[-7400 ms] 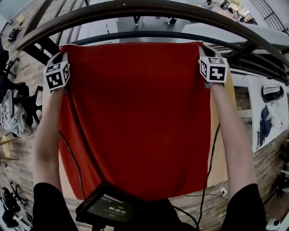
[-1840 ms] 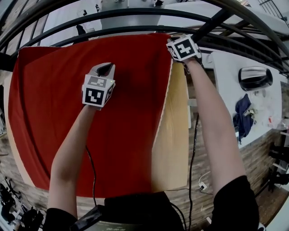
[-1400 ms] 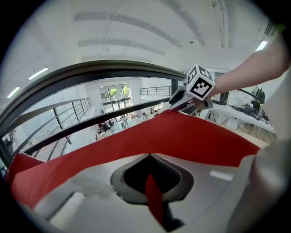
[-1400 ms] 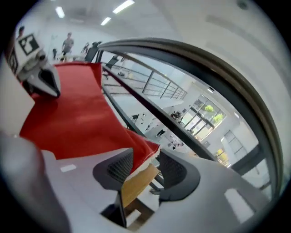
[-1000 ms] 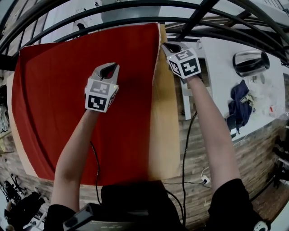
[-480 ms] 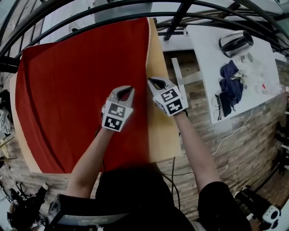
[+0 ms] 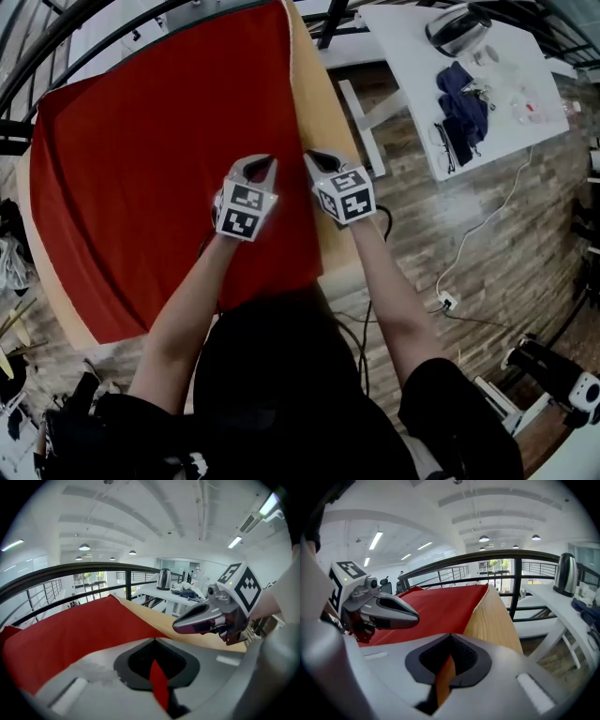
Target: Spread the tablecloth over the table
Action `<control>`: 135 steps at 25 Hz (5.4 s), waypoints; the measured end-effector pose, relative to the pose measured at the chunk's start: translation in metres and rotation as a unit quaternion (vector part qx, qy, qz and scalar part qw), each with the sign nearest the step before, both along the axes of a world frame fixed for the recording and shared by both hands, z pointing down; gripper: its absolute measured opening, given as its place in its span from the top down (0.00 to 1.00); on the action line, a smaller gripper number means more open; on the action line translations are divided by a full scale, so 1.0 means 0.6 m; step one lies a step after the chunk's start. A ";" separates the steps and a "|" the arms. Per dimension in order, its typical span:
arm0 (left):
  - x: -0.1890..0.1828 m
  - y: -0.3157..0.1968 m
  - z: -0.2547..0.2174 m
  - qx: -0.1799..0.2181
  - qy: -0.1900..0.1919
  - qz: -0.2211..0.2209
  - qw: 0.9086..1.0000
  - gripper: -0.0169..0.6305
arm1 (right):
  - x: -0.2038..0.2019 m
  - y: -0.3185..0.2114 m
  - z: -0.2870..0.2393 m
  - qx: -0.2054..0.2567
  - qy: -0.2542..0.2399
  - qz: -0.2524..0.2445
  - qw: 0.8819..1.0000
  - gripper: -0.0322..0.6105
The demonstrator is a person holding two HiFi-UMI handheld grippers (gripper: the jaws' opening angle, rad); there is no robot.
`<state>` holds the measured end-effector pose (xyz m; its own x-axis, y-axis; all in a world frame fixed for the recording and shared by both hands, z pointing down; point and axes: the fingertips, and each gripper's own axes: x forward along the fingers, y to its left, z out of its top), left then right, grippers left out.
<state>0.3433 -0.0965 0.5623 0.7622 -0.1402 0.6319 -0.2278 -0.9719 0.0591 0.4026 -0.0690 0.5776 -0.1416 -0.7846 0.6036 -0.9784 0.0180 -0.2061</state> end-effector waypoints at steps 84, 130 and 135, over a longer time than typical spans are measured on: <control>-0.139 0.359 0.096 -0.082 -0.116 -0.045 0.989 0.80 | 0.156 0.308 0.001 -0.100 -0.030 -0.048 0.993 0.93; -0.064 0.552 0.102 -0.077 -0.065 0.098 0.990 0.96 | -0.110 0.484 -0.055 0.027 -0.136 0.057 0.989 0.77; -0.113 0.494 0.104 -0.185 -0.045 0.014 0.982 0.96 | -0.079 0.533 0.007 0.008 -0.216 0.098 0.971 0.76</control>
<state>0.2757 0.1999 0.6249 0.7015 0.1328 0.7002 -0.2213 -0.8934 0.3911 0.3549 0.2511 0.5819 -0.2257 -0.8310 0.5085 -0.7856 -0.1534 -0.5994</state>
